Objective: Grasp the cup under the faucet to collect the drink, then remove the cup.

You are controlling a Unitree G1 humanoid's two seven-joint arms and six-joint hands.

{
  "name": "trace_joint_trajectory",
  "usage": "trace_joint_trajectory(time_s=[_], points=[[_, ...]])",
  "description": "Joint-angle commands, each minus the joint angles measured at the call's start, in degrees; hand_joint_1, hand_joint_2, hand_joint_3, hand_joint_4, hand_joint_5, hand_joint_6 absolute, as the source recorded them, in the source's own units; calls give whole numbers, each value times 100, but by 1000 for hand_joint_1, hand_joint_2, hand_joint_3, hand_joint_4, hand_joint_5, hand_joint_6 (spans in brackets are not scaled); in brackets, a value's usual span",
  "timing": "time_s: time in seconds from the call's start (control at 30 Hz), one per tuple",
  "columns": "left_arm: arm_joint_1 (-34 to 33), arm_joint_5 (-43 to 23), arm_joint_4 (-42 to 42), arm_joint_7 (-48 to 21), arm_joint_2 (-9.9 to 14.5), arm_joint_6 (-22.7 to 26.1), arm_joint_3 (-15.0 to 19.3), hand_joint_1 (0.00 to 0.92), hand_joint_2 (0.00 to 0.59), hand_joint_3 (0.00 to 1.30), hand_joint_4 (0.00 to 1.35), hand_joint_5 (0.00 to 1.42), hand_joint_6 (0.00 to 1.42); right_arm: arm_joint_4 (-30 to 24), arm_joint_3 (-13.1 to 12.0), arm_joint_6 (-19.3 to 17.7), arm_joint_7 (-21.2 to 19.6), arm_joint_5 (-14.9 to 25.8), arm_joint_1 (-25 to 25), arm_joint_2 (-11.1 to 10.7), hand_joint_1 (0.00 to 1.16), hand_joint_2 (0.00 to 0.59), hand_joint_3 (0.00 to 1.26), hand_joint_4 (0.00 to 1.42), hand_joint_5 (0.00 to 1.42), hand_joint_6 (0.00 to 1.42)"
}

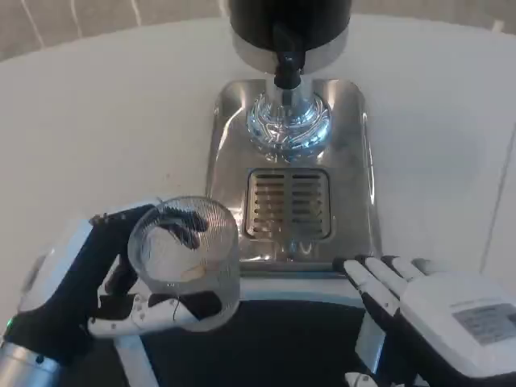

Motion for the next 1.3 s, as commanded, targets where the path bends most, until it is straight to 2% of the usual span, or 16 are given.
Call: trace_joint_trajectory(time_s=[0.03,0.17,0.4,0.67,0.97,1.3], points=[[-467,286,402,394,-131,30,-109,582,19,1007,1204,1424,1424,-86,1,87,151,108,-44,-116,219,514,0,0,0,0],[-902,535,825,636,-222,55,-280,582,18,1007,1194,1424,1424,-86,-63,63,136,201,71,-164,219,514,0,0,0,0],[-1682,925,1746,1128,-387,16,-666,582,18,1007,1190,1424,1424,-86,-268,-169,160,424,245,-124,218,514,0,0,0,0],[-2704,1273,3132,1805,-575,19,-1169,582,18,1007,1190,1424,1424,-86,-597,-327,385,686,104,-97,217,510,0,0,0,0],[-3513,1464,4242,2383,-742,60,-1592,582,18,1006,1190,1424,1424,-86,-944,-602,493,1023,299,-28,217,510,0,0,0,0],[-4304,1540,5337,2930,-981,447,-1862,583,17,1007,1190,1424,1424,-86,-1194,-403,689,1216,184,-269,217,509,0,0,0,0]])
